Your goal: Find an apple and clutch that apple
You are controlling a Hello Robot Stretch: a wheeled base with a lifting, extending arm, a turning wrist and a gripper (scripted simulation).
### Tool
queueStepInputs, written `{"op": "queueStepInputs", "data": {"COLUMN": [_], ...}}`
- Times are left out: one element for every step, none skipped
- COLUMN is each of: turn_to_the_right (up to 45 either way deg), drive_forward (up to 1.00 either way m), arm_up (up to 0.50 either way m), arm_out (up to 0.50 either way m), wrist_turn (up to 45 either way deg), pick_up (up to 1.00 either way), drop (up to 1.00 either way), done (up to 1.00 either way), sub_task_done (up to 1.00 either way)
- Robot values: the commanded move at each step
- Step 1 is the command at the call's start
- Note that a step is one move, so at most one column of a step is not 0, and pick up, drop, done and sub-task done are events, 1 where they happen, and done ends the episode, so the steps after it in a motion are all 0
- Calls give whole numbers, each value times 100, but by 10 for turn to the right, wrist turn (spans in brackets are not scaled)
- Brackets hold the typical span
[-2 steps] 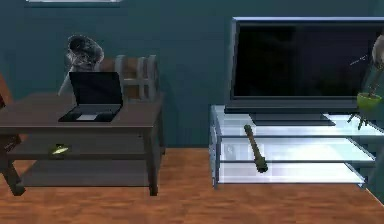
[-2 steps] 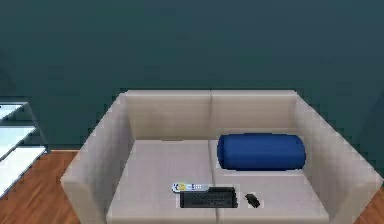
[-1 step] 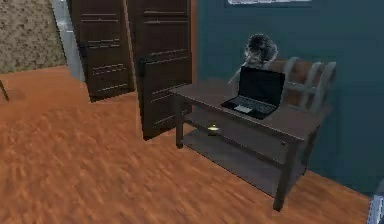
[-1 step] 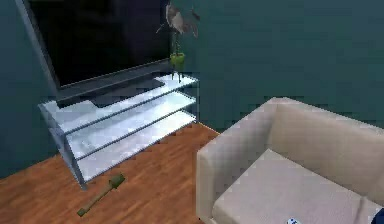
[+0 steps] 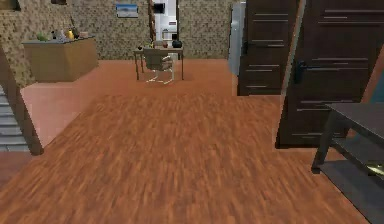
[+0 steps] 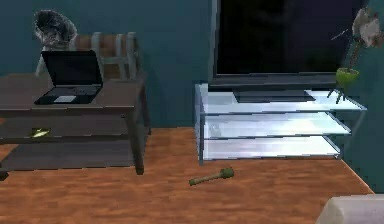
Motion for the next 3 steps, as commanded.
{"op": "queueStepInputs", "data": {"turn_to_the_right": [0,0,0], "drive_forward": [100,100,100], "arm_up": [0,0,0], "arm_out": [0,0,0], "wrist_turn": [0,0,0], "pick_up": [0,0,0], "drop": [0,0,0], "done": [0,0,0], "sub_task_done": [0,0,0]}}
